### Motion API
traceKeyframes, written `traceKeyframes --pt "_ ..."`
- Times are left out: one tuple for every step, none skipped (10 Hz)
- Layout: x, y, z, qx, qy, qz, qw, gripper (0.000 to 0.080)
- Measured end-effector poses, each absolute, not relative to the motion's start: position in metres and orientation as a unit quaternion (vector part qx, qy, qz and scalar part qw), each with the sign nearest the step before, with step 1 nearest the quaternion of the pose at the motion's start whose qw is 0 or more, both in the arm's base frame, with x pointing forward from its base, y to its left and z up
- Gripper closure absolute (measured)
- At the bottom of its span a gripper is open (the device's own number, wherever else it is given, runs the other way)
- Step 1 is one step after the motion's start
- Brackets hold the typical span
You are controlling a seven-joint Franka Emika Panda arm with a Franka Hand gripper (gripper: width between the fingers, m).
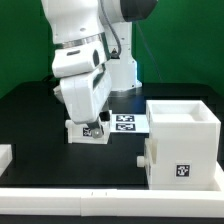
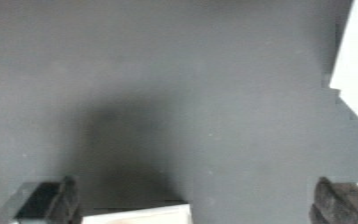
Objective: Assemble drawer
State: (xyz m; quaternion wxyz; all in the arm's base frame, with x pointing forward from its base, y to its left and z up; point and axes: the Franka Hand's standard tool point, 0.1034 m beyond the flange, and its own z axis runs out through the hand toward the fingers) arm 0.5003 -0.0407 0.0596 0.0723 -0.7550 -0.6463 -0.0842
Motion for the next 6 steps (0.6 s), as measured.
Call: traceKeyframes --pt "0.501 -0.040 0.058 -0.755 -0.647 -0.084 0.073 0.0150" --pt "0.501 -0.041 0.058 -0.755 -0.646 -0.084 0.073 0.0150" --pt "0.501 -0.041 0.058 -0.755 -0.646 -0.084 0.074 0.0150" --pt "0.496 -0.043 0.060 -0.754 -0.648 -0.082 0.071 0.0150" --pt "0.481 -0.050 0.068 -0.755 -0.648 -0.075 0.064 0.0150" --pt "0.467 -0.056 0.074 -0.755 -0.650 -0.068 0.058 0.0150"
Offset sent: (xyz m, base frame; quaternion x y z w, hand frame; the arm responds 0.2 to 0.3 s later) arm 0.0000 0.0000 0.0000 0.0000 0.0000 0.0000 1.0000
